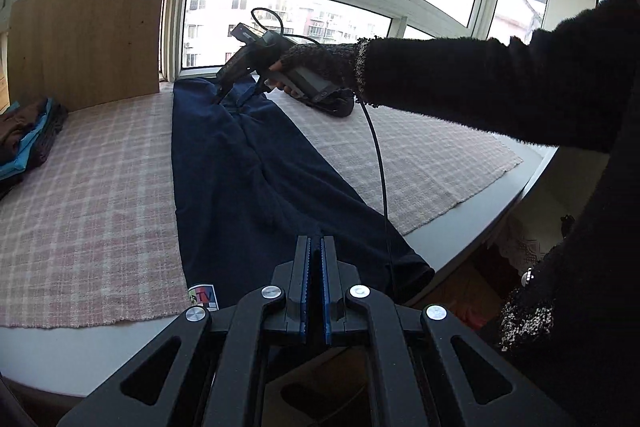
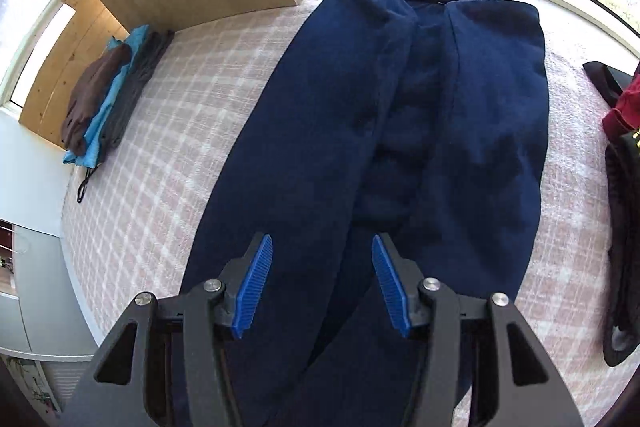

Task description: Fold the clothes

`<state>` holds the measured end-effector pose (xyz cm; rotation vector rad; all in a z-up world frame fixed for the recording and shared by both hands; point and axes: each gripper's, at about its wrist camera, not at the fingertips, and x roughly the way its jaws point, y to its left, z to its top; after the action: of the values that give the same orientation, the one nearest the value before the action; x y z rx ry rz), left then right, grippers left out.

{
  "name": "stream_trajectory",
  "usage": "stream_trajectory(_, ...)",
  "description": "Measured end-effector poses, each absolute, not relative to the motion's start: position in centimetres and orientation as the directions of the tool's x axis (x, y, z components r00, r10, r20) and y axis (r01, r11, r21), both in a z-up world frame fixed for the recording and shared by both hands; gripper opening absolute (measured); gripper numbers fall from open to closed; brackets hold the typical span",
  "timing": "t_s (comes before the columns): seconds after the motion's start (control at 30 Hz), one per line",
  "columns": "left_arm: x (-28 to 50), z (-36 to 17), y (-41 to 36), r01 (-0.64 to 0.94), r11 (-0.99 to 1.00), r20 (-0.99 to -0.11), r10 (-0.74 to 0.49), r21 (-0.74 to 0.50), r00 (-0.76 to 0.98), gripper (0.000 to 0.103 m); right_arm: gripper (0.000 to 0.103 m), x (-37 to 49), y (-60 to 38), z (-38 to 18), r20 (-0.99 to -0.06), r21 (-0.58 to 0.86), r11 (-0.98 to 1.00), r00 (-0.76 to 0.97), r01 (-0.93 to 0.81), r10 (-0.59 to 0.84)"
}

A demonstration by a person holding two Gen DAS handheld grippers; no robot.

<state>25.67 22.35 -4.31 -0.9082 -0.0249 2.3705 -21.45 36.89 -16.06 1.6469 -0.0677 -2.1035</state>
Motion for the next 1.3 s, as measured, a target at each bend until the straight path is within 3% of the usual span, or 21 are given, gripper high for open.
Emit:
stream_trajectory(0.23,25.0,-4.5,22.1,-0.486,-0.838,-0.605,0.526,-0.249,-0.597,0.004,0.047,-22.9,35.9,-17.8,-0.928,0.295,-0.88,-0.106,0.372,-0.356)
stream_trajectory(0.33,24.9,-4.6,22.2,-0.478,-0.844,-0.61,0.517,-0.244,-0.6,0.004,0.031,-22.8,35.3,-18.3,-0.936,0.288,-0.87,-0.075,0.4,-0.345)
stream_trajectory(0.4,25.0,-4.6,22.1,-0.47,-0.848,-0.609,0.512,-0.245,-0.606,0.004,0.012,-22.4,34.5,-18.4,-0.939,0.275,-0.849,-0.062,0.452,-0.338)
stream_trajectory(0.5,25.3,-4.3,21.3,-0.45,-0.857,-0.601,0.502,-0.251,-0.622,0.004,0.006,-22.5,34.1,-18.2,-0.939,0.287,-0.846,-0.043,0.45,-0.342)
stream_trajectory(0.67,26.2,-2.2,18.6,-0.399,-0.886,-0.561,0.46,-0.238,-0.688,0.004,0.006,-23.2,33.4,-15.8,-0.865,0.445,-0.799,-0.038,0.405,-0.501)
stream_trajectory(0.9,27.1,0.2,19.2,-0.439,-0.894,-0.528,0.414,-0.086,-0.741,0.004,0.006,-22.9,32.5,-12.0,-0.733,0.59,-0.684,-0.07,0.43,-0.676)
stream_trajectory(1.07,25.5,-6.8,25.4,-0.606,-0.785,-0.674,0.517,-0.127,-0.528,0.004,0.006,-23.3,33.6,-17.3,-0.818,0.519,-0.768,-0.042,0.376,-0.573)
stream_trajectory(1.3,25.7,-9.9,27.5,-0.641,-0.738,-0.708,0.569,-0.213,-0.419,0.004,0.006,-23.4,34.7,-17.9,-0.828,0.5,-0.784,-0.062,0.367,-0.557)
